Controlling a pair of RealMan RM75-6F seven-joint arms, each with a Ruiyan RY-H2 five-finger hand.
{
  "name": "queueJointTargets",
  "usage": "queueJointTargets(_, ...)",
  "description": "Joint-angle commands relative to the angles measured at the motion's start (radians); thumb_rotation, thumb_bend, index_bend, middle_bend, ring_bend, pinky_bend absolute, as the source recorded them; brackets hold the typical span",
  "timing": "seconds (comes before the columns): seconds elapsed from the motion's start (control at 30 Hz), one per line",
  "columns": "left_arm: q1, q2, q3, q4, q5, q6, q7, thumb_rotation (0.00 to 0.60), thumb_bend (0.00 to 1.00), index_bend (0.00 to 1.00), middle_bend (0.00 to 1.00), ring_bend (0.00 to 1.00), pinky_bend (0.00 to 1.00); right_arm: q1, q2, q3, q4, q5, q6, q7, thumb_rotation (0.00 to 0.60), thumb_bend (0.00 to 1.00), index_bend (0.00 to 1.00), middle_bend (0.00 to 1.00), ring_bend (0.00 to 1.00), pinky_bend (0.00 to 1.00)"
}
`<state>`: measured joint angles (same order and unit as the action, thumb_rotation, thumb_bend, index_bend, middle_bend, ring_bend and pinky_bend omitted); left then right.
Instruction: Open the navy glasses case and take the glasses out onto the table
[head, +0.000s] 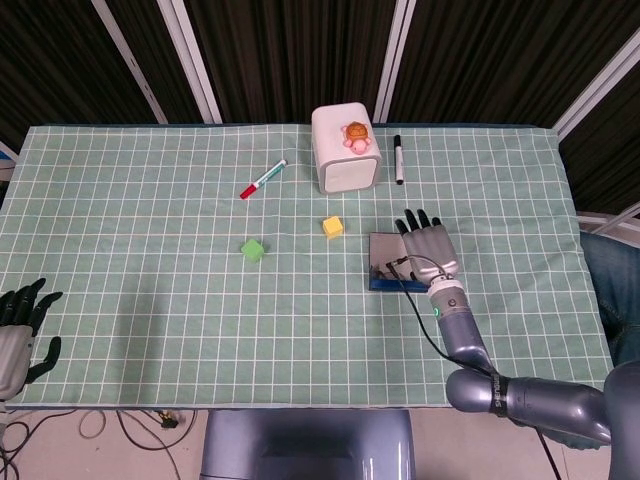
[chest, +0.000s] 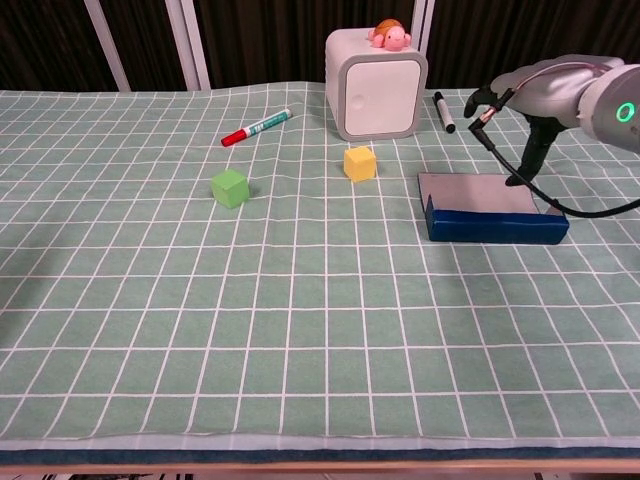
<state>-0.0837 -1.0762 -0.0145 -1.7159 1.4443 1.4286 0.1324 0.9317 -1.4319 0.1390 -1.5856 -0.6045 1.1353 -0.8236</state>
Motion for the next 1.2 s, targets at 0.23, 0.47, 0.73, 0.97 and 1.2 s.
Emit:
queueJointTargets(0.23,-0.001,-0.005,0.000,0.016,0.038,0.022,-0.025,0.600,0.47,0.14,0.00,0.00,0.03,-0.139,0.054,-0.107,-0.066,-0.226,0.078,0.125,0.600,0.24,0.16,0.10,0.09,0.24)
queueJointTargets(0.47,-0.002,-0.013,0.005,0.038,0.090,0.046,-0.057,0.600,0.47,0.14,0.00,0.00,0.02,-0.216,0.039,-0.145,-0.033,-0.316,0.106,0.193,0.600,0.24,0.16,0.10,0.09,0.24)
queueJointTargets(0.73,-0.001,-0.021,0.002,0.053,0.109,0.066,-0.092,0.600,0.45,0.14,0.00,0.00,0.02,-0.262,-0.026,-0.129,0.034,-0.347,0.129,0.203,0.600,0.20,0.16,0.09,0.08,0.24)
queueJointTargets(0.97,0.000,-0.019,0.003,0.054,0.107,0.065,-0.096,0.600,0.45,0.14,0.00,0.00,0.02,-0.291,-0.085,-0.110,0.081,-0.336,0.142,0.176,0.600,0.20,0.16,0.09,0.08,0.24)
queueJointTargets(1.2,0.000,-0.019,0.002,0.051,0.100,0.061,-0.098,0.600,0.46,0.14,0.00,0.00,0.02,-0.315,-0.141,-0.096,0.136,-0.361,0.169,0.155,0.600,0.20,0.16,0.10,0.08,0.24)
